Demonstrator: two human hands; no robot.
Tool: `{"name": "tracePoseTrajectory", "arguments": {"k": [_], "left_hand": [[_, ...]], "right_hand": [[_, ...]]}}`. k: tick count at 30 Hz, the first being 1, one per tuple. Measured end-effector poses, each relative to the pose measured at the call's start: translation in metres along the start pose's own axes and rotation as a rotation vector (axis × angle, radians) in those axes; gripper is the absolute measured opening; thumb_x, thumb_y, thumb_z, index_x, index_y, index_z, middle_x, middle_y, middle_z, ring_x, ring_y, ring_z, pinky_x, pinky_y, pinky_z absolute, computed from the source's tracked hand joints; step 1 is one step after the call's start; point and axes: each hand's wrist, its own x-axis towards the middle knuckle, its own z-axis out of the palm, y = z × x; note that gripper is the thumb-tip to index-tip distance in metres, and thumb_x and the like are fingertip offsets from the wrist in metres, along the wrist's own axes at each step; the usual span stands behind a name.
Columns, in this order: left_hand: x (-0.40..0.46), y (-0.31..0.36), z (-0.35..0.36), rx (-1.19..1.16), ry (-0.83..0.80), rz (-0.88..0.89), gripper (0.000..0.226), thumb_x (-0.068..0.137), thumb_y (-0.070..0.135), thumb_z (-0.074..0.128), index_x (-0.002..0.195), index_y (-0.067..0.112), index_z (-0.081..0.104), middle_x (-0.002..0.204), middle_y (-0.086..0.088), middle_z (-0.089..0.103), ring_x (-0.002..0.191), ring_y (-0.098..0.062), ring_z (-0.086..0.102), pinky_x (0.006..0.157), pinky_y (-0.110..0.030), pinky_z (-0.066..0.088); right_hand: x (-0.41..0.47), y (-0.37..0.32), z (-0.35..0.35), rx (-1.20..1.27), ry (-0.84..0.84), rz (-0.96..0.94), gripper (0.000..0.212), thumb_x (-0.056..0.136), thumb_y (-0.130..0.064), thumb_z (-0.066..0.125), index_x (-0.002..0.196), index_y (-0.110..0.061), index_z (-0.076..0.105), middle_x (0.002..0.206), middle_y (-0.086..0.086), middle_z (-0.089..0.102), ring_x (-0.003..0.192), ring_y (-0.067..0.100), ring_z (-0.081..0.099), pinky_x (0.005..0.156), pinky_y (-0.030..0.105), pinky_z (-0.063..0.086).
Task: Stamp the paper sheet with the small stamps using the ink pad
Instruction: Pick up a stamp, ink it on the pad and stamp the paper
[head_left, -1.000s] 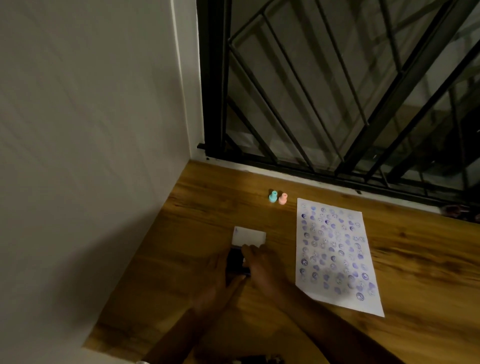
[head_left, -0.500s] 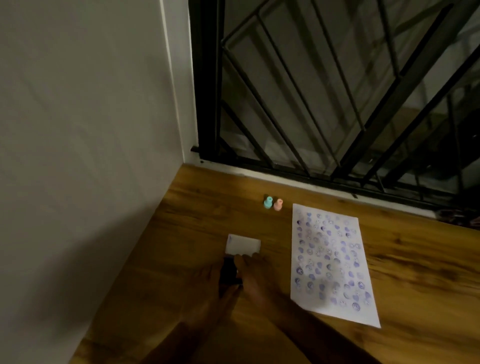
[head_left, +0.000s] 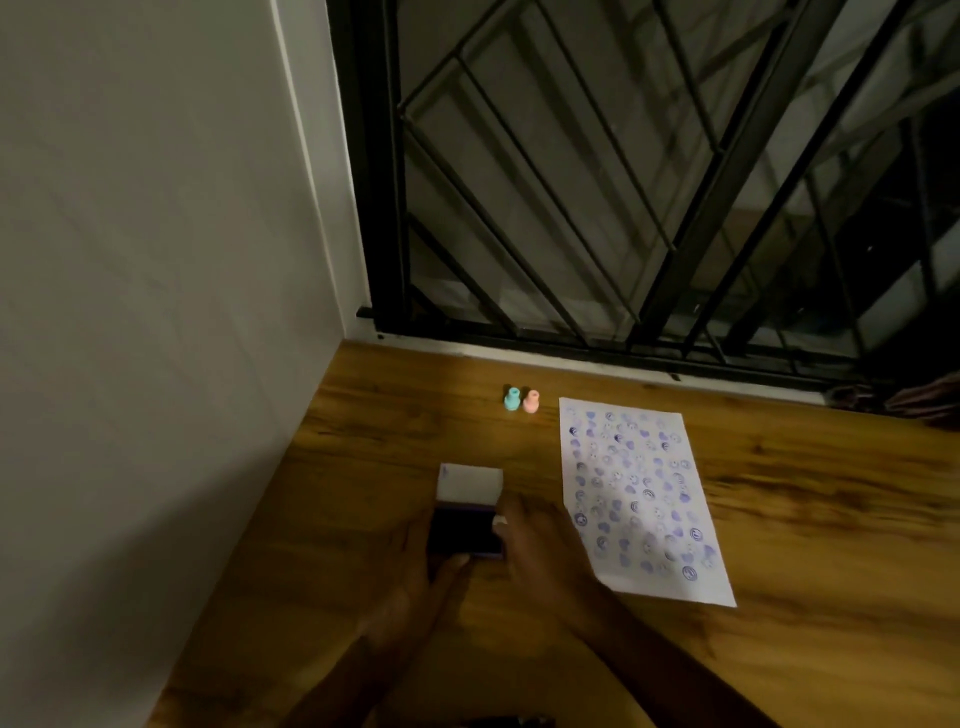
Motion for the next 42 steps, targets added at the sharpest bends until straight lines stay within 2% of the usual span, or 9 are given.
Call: {"name": "tracePoseTrajectory", "arguments": {"k": [3,5,8,10,13,18,27,36,42], "left_hand": [[-0.012,0.012,0.002,-0.155,-0.092,-0.002,0.056,0.090,0.064,0.040,0.138,0.035,0.037,0.133,0.002,0.056,0.113,-0.014,0.058,0.095,-0.032,0.048],[-0.020,0.026,0.006,-0.115,-0.125,0.117,0.052,0.091,0.065,0.037,0.133,0.036,0.044,0.126,0.004,0.060,0.105,-0.013,0.062,0.084,-0.027,0.050],[-0.023,0.051,0.014,-0.042,-0.327,0.264,0.058,0.089,0.072,0.021,0.139,0.043,0.030,0.139,0.008,0.050,0.120,-0.012,0.052,0.099,-0.028,0.040],[-0.022,0.069,0.026,-0.036,-0.354,0.279,0.055,0.093,0.065,0.026,0.143,0.042,0.024,0.140,0.004,0.051,0.118,-0.013,0.055,0.100,-0.029,0.041],[-0.016,0.090,0.041,-0.021,-0.347,0.290,0.057,0.096,0.057,0.034,0.147,0.035,0.021,0.142,-0.003,0.049,0.120,-0.019,0.054,0.101,-0.036,0.044],[-0.003,0.091,0.058,0.071,-0.277,0.318,0.058,0.093,0.061,0.034,0.141,0.030,0.032,0.137,-0.004,0.053,0.119,-0.022,0.054,0.097,-0.036,0.045],[-0.002,0.085,0.072,0.068,-0.070,0.443,0.039,0.088,0.057,0.046,0.116,0.032,0.056,0.105,0.005,0.070,0.087,-0.014,0.067,0.073,-0.030,0.052],[-0.002,0.082,0.076,0.039,-0.053,0.471,0.032,0.092,0.052,0.049,0.113,0.030,0.059,0.108,0.006,0.069,0.094,-0.014,0.064,0.078,-0.028,0.048],[-0.002,0.080,0.077,0.002,-0.089,0.476,0.032,0.094,0.049,0.048,0.119,0.031,0.057,0.118,0.005,0.064,0.101,-0.015,0.061,0.084,-0.030,0.049]], "right_hand": [[-0.033,0.022,0.001,-0.005,0.012,0.141,0.021,0.094,-0.026,0.052,0.114,-0.020,0.049,0.107,0.003,0.064,0.094,0.018,0.060,0.082,0.034,0.048],[-0.053,0.035,0.002,-0.016,0.031,0.216,0.020,0.095,-0.028,0.049,0.113,-0.017,0.050,0.100,0.004,0.066,0.087,0.020,0.061,0.077,0.036,0.050],[-0.073,0.052,0.005,-0.097,0.044,0.271,0.020,0.089,-0.022,0.063,0.104,-0.010,0.059,0.092,0.008,0.070,0.077,0.023,0.067,0.066,0.040,0.056],[-0.079,0.058,0.006,-0.141,0.028,0.279,0.025,0.082,-0.018,0.073,0.103,-0.007,0.062,0.090,0.010,0.070,0.074,0.023,0.068,0.062,0.038,0.058],[-0.080,0.061,0.006,-0.203,0.001,0.280,0.030,0.077,-0.015,0.078,0.103,-0.008,0.063,0.091,0.009,0.070,0.073,0.022,0.068,0.062,0.037,0.058],[-0.074,0.059,0.008,-0.207,-0.028,0.274,0.028,0.088,-0.020,0.064,0.113,-0.010,0.058,0.104,0.009,0.068,0.085,0.024,0.065,0.073,0.038,0.055],[-0.063,0.063,0.011,-0.211,-0.078,0.275,0.037,0.084,-0.022,0.066,0.116,-0.013,0.052,0.108,0.011,0.067,0.092,0.030,0.062,0.073,0.042,0.051],[-0.054,0.070,0.011,-0.186,-0.088,0.256,0.027,0.081,-0.019,0.065,0.101,-0.015,0.049,0.091,0.009,0.068,0.078,0.028,0.059,0.064,0.039,0.047],[-0.053,0.072,0.015,-0.145,-0.074,0.273,0.033,0.076,-0.017,0.069,0.102,-0.015,0.049,0.090,0.008,0.069,0.077,0.032,0.059,0.064,0.041,0.045]]}}
